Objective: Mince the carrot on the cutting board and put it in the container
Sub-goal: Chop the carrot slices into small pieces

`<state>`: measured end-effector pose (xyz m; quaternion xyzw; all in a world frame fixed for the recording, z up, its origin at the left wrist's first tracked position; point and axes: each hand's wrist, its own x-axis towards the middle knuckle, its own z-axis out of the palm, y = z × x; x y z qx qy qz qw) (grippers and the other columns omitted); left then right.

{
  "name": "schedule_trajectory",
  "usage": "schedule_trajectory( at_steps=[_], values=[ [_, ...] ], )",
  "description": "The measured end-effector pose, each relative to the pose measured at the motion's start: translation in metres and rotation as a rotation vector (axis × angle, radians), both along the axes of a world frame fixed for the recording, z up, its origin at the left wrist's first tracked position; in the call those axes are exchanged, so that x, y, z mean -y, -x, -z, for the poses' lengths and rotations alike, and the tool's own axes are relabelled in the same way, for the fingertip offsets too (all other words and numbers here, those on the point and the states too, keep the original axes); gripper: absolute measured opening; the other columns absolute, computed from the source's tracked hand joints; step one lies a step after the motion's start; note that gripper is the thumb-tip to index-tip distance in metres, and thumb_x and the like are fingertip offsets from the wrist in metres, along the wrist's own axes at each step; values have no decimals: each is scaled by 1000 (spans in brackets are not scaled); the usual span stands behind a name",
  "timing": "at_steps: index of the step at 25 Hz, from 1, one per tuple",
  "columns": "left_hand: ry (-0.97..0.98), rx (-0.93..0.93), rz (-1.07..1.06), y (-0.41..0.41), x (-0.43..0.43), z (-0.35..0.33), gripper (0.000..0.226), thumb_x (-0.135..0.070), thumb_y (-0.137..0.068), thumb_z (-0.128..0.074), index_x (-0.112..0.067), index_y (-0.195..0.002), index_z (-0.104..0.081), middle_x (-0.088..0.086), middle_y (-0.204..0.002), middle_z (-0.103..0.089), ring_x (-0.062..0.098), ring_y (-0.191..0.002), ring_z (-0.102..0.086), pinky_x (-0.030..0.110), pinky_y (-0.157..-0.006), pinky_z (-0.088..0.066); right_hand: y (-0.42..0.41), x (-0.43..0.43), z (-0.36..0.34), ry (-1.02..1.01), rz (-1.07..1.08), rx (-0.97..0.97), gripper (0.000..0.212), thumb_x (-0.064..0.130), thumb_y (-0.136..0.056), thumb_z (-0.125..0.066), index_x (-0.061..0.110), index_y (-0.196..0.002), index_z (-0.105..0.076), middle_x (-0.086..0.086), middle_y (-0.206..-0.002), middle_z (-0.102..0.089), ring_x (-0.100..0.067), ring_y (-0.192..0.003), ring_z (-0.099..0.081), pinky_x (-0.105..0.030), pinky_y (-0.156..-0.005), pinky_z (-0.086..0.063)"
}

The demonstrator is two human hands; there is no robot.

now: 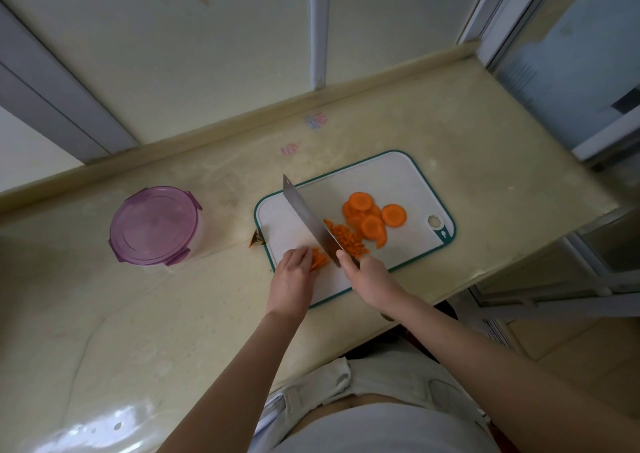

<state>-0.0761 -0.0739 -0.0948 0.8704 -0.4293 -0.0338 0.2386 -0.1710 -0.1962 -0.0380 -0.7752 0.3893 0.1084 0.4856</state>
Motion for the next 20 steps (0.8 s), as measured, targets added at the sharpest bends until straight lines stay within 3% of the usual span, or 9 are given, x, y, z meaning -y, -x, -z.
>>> schedule_trajectory(
  at_steps=[7, 20],
  values=[
    [6, -13, -17, 0, -1, -1, 37, -7, -71, -78, 2, -105, -67, 13, -103, -67, 29, -93, -63, 34, -80, -53, 6, -3, -8, -78, 57, 32, 56, 52, -97, -37, 18, -53, -35, 7, -46, -35, -3, -31, -34, -23, -45, -27],
    [32, 18, -23, 1, 0, 2, 40, -5, -64, -83, 1, -101, -68, 10, -96, -68, 26, -87, -64, 27, -72, -54, -3, -16, -4, 45, -14, -118, 56, 49, -98, -36, 11, -57, -36, -2, -56, -42, -15, -48, -41, -24, -46, -30]
  ],
)
